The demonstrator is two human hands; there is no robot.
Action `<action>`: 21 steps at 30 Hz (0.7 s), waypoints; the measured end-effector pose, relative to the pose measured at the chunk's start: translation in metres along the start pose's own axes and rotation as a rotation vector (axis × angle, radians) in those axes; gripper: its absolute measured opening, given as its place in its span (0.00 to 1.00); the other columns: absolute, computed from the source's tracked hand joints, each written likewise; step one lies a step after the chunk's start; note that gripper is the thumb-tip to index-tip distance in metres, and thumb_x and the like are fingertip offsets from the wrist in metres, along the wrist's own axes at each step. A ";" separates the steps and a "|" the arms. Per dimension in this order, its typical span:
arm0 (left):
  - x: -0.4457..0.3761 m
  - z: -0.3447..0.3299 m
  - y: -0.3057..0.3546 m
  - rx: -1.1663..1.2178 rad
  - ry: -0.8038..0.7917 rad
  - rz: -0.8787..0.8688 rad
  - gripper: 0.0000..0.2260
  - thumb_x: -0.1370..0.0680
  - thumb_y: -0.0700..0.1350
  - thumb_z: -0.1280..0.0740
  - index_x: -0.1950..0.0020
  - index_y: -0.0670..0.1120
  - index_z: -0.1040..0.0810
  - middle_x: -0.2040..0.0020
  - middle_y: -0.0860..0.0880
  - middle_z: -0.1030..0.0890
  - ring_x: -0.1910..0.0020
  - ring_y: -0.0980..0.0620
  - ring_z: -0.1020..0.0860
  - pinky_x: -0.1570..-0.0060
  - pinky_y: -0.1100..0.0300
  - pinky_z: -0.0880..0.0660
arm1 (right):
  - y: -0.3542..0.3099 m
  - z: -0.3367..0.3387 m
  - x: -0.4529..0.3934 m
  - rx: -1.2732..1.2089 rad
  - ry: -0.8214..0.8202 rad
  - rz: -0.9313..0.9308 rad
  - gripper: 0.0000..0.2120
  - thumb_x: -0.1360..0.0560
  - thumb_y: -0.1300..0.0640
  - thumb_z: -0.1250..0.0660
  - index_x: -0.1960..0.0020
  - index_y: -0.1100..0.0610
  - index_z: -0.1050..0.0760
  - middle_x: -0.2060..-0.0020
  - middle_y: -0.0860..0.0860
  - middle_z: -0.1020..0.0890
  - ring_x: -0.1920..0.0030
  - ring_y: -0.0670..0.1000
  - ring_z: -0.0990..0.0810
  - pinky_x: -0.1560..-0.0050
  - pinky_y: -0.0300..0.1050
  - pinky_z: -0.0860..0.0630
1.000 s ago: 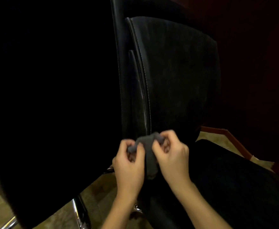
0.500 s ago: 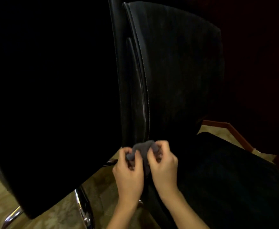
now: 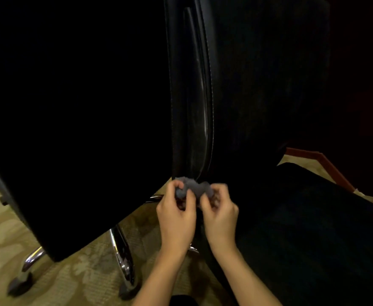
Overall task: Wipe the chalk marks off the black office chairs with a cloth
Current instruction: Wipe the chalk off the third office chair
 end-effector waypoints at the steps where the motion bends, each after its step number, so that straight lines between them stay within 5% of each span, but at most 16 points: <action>1: 0.004 0.000 -0.003 -0.008 -0.023 0.002 0.07 0.20 0.41 0.32 0.47 0.52 0.27 0.55 0.57 0.21 0.56 0.59 0.20 0.61 0.61 0.23 | 0.007 -0.001 0.003 -0.013 -0.019 -0.053 0.12 0.23 0.63 0.31 0.52 0.47 0.28 0.63 0.47 0.20 0.61 0.45 0.18 0.63 0.45 0.19; 5: -0.010 0.005 0.010 -0.076 0.039 -0.047 0.06 0.20 0.43 0.32 0.44 0.48 0.23 0.52 0.54 0.19 0.53 0.58 0.19 0.56 0.55 0.20 | -0.012 0.012 -0.019 -0.034 0.077 -0.041 0.12 0.24 0.65 0.30 0.53 0.49 0.27 0.64 0.46 0.19 0.62 0.42 0.18 0.64 0.39 0.21; 11: -0.047 0.003 0.057 0.026 0.104 -0.158 0.05 0.19 0.44 0.34 0.44 0.47 0.25 0.54 0.52 0.21 0.56 0.58 0.20 0.59 0.66 0.24 | -0.067 0.027 -0.047 -0.195 0.203 0.158 0.13 0.23 0.62 0.31 0.51 0.45 0.29 0.62 0.45 0.19 0.63 0.46 0.16 0.63 0.37 0.20; 14: -0.033 -0.001 0.025 -0.004 0.105 -0.083 0.08 0.20 0.49 0.37 0.46 0.46 0.26 0.54 0.51 0.21 0.56 0.55 0.20 0.58 0.57 0.22 | -0.037 0.011 -0.029 -0.067 0.156 0.136 0.11 0.23 0.60 0.31 0.49 0.47 0.31 0.62 0.44 0.21 0.62 0.43 0.19 0.64 0.32 0.25; 18: 0.004 -0.008 -0.011 -0.116 -0.065 -0.082 0.04 0.21 0.51 0.38 0.48 0.52 0.30 0.56 0.54 0.23 0.57 0.59 0.23 0.59 0.54 0.24 | 0.020 -0.007 0.000 -0.013 -0.097 -0.176 0.13 0.22 0.63 0.32 0.51 0.46 0.31 0.59 0.45 0.21 0.57 0.45 0.18 0.61 0.33 0.25; 21: -0.016 0.000 0.005 -0.034 0.001 -0.060 0.05 0.20 0.51 0.36 0.46 0.52 0.27 0.54 0.55 0.21 0.55 0.59 0.20 0.57 0.58 0.22 | -0.012 0.007 -0.018 -0.038 0.023 -0.060 0.15 0.22 0.63 0.32 0.51 0.43 0.30 0.62 0.44 0.20 0.60 0.40 0.19 0.63 0.29 0.26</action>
Point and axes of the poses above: each hand's wrist, its own x-axis away from the middle knuckle, its own z-axis out of the back of the hand, y = z × x, the point moved 5 cm from there along -x, towards the middle knuckle
